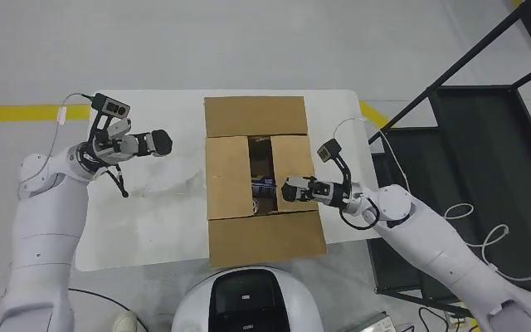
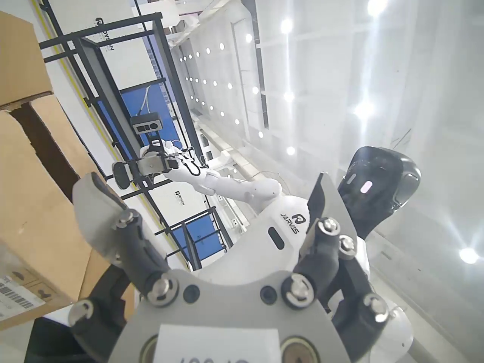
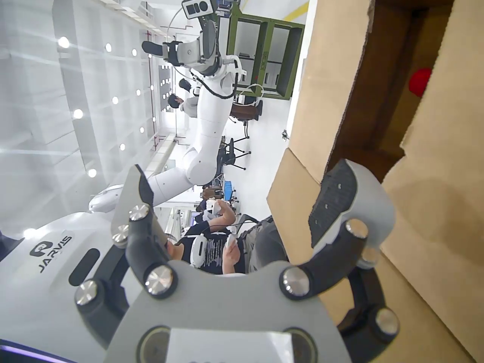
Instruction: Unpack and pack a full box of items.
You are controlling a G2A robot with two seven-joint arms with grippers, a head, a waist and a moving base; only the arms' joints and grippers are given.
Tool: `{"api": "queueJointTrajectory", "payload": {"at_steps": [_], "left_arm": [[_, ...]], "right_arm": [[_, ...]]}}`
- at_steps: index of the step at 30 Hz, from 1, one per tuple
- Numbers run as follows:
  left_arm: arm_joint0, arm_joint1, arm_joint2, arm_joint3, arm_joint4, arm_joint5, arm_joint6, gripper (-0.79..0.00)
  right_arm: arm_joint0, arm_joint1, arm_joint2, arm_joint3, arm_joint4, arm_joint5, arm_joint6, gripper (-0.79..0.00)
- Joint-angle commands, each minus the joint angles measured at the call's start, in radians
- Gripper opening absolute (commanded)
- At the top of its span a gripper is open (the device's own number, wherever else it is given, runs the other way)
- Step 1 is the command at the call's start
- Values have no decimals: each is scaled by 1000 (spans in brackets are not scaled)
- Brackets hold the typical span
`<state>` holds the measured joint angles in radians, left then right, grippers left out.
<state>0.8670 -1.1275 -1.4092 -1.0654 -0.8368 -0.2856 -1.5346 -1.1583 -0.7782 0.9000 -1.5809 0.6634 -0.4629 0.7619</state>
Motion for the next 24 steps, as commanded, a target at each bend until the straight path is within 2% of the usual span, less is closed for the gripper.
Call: {"api": "queueJointTrajectory", "payload": {"at_steps": [1,14,17,19,21,24], "left_arm": [[0,0,0,0,0,0,0,0],[0,0,0,0,0,0,0,0],[10,5,37,-32,74,77,-1,0],[0,15,66,-47,172,75,-1,0],[-12,22,89,-45,199,87,-1,0],[-35,33,105,-26,222,68,-1,0]], "right_arm": [[-1,0,0,-1,0,0,0,0],[3,0,3,-2,-14,10,-1,0],[50,-7,6,-27,-66,76,17,0],[96,-19,-10,-23,-81,121,48,0],[153,-38,-50,-18,-118,178,76,0],[219,-79,-128,24,-112,201,95,0]]}}
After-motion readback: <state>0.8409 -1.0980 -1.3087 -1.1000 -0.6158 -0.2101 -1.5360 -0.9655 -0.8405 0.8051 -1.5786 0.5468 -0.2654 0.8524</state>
